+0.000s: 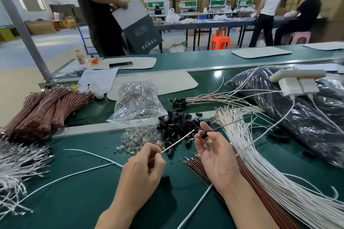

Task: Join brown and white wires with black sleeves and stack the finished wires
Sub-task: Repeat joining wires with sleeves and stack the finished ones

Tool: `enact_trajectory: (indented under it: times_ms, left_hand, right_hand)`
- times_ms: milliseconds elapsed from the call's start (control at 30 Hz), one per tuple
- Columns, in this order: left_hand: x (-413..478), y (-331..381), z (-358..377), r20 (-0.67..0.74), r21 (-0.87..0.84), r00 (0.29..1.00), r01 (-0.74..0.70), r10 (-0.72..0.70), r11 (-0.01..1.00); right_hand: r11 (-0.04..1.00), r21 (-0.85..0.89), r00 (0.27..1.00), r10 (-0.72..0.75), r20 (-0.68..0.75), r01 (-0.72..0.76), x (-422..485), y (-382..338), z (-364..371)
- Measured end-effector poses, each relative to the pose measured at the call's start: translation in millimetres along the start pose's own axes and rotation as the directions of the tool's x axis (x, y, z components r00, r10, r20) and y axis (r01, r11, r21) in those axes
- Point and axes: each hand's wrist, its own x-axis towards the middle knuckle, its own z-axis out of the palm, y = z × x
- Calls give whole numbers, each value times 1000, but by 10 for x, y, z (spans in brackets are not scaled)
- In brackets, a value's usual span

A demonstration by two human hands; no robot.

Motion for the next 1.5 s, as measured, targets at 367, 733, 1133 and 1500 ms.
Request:
enact_trajectory:
  times_ms: [367,733,1133,1500]
  left_hand:
    - [-7,-6,-13,8,10,1000,-15,15,1000]
    - [-2,-29,-11,44,38,999,-8,6,999]
    - [-6,-16,-9,21,33,1000,-2,1,999]
    - [-3,-34,13,-13,30,1000,22,-21,999]
  right_hand:
    - [1000,-27,995,13,98,-11,-11,-1,45]
    - [999,44,997,24,67,-27,-10,-8,30]
    - [995,-96,993,-9,114,20,10,7,18]
    - [971,-234,990,-16,142,50,0,99,43]
